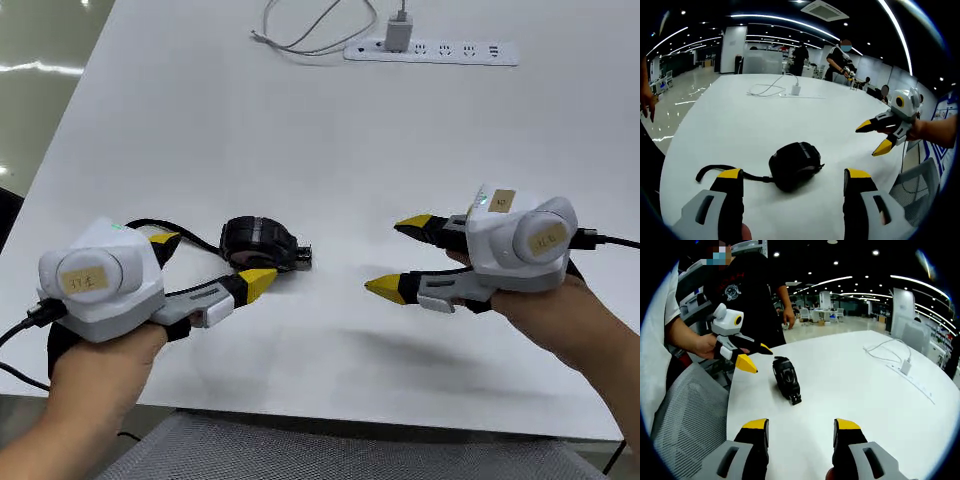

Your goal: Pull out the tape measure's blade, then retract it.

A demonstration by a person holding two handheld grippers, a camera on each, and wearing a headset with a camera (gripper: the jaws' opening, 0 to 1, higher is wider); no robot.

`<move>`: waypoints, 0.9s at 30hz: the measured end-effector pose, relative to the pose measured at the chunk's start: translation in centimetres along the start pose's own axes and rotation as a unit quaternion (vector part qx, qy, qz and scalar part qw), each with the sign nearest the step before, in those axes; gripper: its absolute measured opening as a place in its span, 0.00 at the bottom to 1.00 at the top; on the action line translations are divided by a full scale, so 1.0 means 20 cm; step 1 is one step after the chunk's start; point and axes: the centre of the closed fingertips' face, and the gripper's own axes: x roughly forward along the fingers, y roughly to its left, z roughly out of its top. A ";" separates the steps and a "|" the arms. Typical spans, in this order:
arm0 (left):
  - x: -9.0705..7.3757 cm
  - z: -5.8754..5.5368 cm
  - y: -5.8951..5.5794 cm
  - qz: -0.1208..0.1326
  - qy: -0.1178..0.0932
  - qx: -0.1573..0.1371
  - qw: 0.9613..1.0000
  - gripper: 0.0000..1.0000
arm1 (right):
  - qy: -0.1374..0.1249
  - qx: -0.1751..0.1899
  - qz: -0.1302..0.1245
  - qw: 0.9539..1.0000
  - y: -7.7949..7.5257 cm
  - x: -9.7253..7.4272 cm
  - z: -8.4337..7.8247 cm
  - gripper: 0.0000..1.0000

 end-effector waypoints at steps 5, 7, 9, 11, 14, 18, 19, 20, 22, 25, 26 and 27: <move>-0.03 0.00 -0.01 -0.015 0.003 0.010 1.000 0.81 | 0.001 0.004 -0.020 1.000 -0.03 -0.10 -0.03 0.51; -0.05 0.00 -0.02 -0.020 0.003 0.017 1.000 0.81 | 0.001 0.008 -0.028 1.000 -0.03 -0.14 -0.04 0.52; -0.06 -0.01 -0.02 -0.025 0.006 0.024 0.999 0.82 | 0.001 0.009 -0.034 0.999 -0.04 -0.17 -0.05 0.53; -0.07 -0.02 -0.02 -0.027 0.008 0.029 0.999 0.82 | 0.000 0.011 -0.040 0.999 -0.04 -0.20 -0.06 0.53; -0.09 -0.03 -0.02 -0.035 0.011 0.032 0.999 0.82 | -0.001 0.017 -0.047 0.999 -0.04 -0.24 -0.08 0.54; -0.12 -0.06 -0.03 -0.044 0.019 0.035 0.998 0.83 | 0.000 0.024 -0.060 0.998 -0.05 -0.30 -0.12 0.56; -0.12 -0.06 -0.03 -0.046 0.021 0.036 0.998 0.83 | 0.002 0.024 -0.063 0.998 -0.05 -0.31 -0.13 0.57; -0.13 -0.06 -0.03 -0.048 0.021 0.037 0.998 0.83 | 0.002 0.025 -0.065 0.998 -0.05 -0.32 -0.13 0.57; -0.14 -0.07 -0.03 -0.051 0.025 0.041 0.998 0.84 | 0.001 0.031 -0.068 0.997 -0.04 -0.35 -0.15 0.57; -0.16 -0.09 -0.03 -0.058 0.032 0.044 0.997 0.85 | 0.003 0.036 -0.075 0.996 -0.04 -0.39 -0.18 0.58; -0.17 -0.10 -0.03 -0.058 0.034 0.047 0.997 0.85 | 0.003 0.038 -0.078 0.996 -0.04 -0.40 -0.19 0.59; -0.17 -0.10 -0.03 -0.060 0.036 0.049 0.996 0.85 | 0.005 0.040 -0.080 0.996 -0.02 -0.41 -0.20 0.59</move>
